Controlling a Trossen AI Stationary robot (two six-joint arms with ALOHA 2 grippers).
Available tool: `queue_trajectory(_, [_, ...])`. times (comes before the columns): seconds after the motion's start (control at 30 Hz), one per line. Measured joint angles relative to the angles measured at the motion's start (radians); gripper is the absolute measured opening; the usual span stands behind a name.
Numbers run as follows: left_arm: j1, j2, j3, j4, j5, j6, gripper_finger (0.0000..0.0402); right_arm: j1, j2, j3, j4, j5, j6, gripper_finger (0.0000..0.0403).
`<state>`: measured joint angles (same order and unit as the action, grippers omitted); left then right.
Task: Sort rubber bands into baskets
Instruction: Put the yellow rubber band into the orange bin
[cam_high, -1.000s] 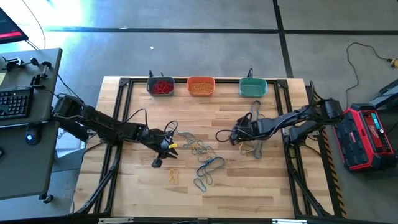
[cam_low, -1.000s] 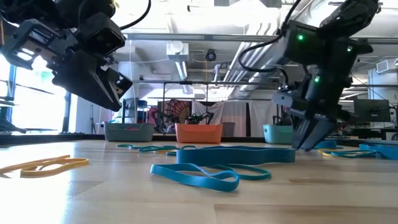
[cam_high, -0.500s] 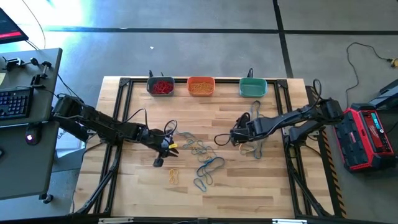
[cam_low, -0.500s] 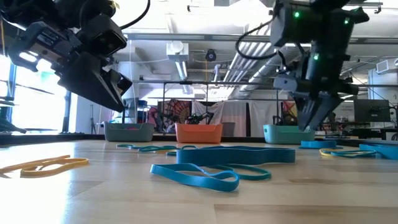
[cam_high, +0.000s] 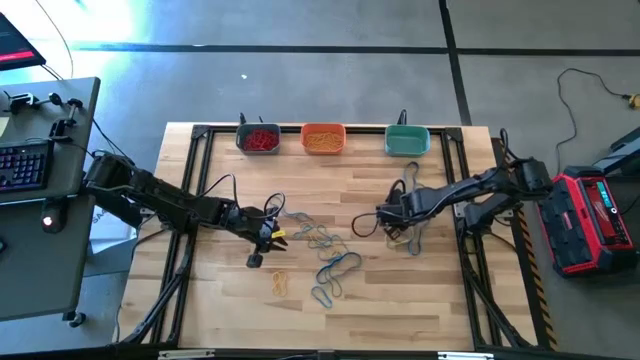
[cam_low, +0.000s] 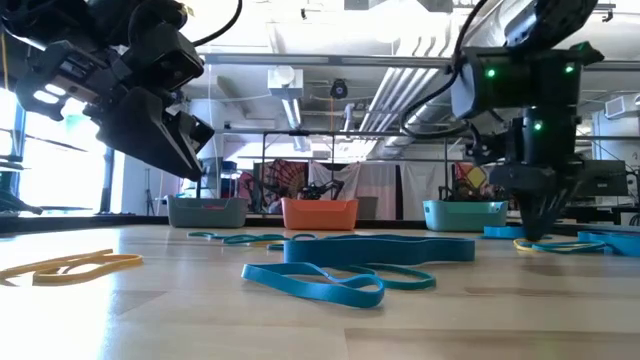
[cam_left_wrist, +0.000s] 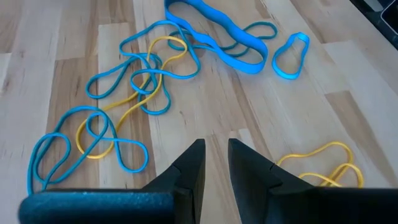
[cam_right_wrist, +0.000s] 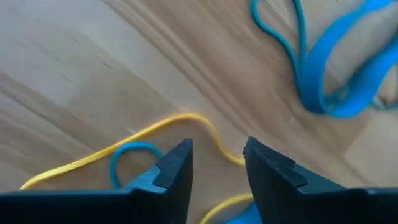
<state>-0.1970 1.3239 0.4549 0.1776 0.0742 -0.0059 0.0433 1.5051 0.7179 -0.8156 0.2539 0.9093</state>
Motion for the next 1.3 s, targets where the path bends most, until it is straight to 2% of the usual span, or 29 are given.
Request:
queue_trajectory(0.2, [0.0,0.0,0.0,0.0,0.0,-0.004,0.006,-0.072,-0.004,-0.033,0.115,-0.057,-0.223,0.0095])
queue_trajectory(0.37, [0.0,0.0,0.0,-0.002,0.0,-0.009,0.006,-0.13,-0.005,-0.041,0.141,-0.127,-0.305,0.0048])
queue_trajectory(0.47, [0.0,0.0,0.0,-0.002,0.0,-0.009,0.006,-0.133,-0.003,-0.03,0.139,-0.131,-0.38,0.0012])
queue_trajectory(0.53, [0.0,0.0,0.0,-0.002,0.0,-0.009,0.006,-0.131,0.0,-0.011,0.128,-0.122,-0.418,0.0005])
queue_trajectory(0.67, [0.0,0.0,0.0,-0.001,-0.018,-0.045,0.006,-0.107,-0.003,0.059,0.149,-0.023,-0.455,0.0003])
queue_trajectory(0.8, [0.0,0.0,0.0,-0.009,-0.065,-0.069,0.006,-0.07,-0.002,0.129,0.136,0.011,-0.471,0.0002])
queue_trajectory(1.0, [0.0,0.0,0.0,-0.038,-0.109,-0.08,0.006,-0.013,-0.003,0.227,0.149,0.131,-0.512,0.0])
queue_trajectory(1.3, [0.0,0.0,0.0,-0.046,-0.124,-0.106,0.006,0.048,-0.003,0.306,0.196,0.397,-0.566,0.0])
